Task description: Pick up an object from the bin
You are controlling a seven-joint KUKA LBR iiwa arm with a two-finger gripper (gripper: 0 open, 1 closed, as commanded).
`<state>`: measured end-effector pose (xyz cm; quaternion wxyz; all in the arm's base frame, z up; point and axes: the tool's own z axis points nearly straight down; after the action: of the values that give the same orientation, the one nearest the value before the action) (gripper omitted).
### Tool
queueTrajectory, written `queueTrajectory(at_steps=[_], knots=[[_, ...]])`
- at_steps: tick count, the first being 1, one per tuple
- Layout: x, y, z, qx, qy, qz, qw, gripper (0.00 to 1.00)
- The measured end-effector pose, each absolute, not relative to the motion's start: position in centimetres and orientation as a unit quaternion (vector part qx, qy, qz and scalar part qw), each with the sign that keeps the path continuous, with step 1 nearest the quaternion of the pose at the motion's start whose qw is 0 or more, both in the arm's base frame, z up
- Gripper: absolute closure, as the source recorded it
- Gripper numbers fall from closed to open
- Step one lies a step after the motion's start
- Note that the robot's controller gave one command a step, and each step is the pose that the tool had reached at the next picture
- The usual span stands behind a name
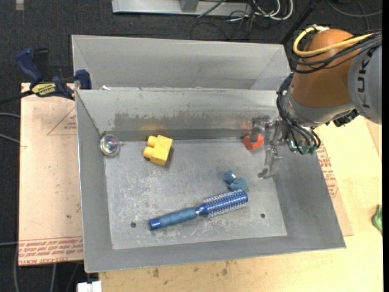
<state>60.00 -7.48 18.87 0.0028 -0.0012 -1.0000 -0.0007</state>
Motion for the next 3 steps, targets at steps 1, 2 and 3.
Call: queueTrajectory(at_steps=[1, 2, 3], knots=[[56.7, -0.6, 6.6, -0.002, -1.0, -0.002, 0.003, 0.0], [61.3, -2.4, 13.3, -0.018, -1.0, 0.0, -0.006, 0.0], [58.0, -5.9, 6.6, 0.007, -1.0, 0.0, 0.003, 0.0]])
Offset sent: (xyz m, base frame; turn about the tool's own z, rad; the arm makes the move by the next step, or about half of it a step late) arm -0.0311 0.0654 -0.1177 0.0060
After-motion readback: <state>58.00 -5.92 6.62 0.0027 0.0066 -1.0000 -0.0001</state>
